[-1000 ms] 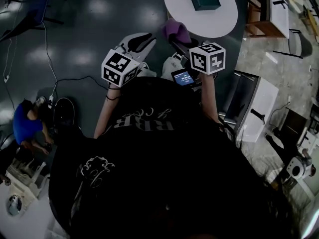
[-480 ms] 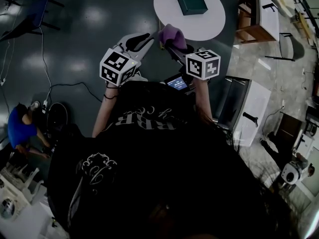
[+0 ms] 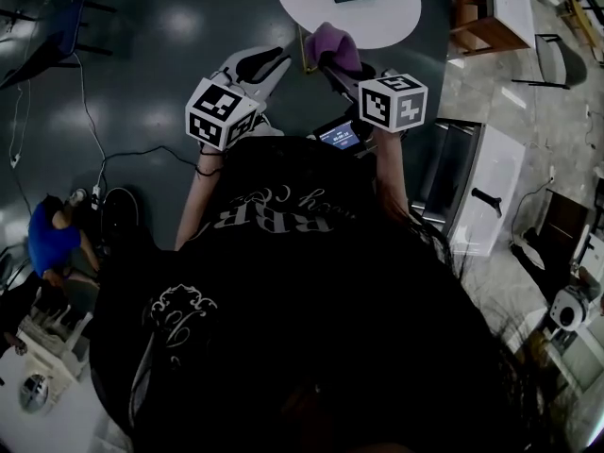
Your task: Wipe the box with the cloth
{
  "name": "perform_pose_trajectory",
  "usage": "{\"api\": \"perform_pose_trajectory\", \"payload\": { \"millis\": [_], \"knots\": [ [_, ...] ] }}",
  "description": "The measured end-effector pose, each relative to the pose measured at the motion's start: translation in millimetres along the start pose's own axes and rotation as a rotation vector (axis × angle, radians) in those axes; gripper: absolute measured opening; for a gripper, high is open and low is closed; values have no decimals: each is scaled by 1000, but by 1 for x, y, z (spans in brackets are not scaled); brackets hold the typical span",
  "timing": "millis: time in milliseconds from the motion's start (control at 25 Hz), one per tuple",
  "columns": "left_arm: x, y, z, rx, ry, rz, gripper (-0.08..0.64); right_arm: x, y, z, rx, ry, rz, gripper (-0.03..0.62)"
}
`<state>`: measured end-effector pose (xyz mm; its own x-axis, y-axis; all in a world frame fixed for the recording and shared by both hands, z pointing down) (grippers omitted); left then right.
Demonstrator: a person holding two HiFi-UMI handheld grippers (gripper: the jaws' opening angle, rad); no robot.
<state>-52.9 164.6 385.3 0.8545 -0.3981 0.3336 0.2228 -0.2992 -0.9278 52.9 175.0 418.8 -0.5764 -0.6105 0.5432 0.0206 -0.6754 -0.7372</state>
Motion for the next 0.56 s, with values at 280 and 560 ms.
{"api": "perform_pose_trajectory", "payload": {
  "millis": [280, 560],
  "knots": [
    [1, -1, -3, -2, -2, -13, 66, 0, 2, 4, 9, -13, 1, 106],
    [2, -5, -14, -3, -9, -19, 66, 5, 3, 11, 18, -38, 4, 106]
  ]
}}
Point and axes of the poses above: the fingertips, and each gripper's own axes: x forward along the fingers, z to its right, y out of its top, the point moved 2 cm from there along -x, backward along the fingers, and after that the axes turned 1 degree about -z, right-handed, at the moved point
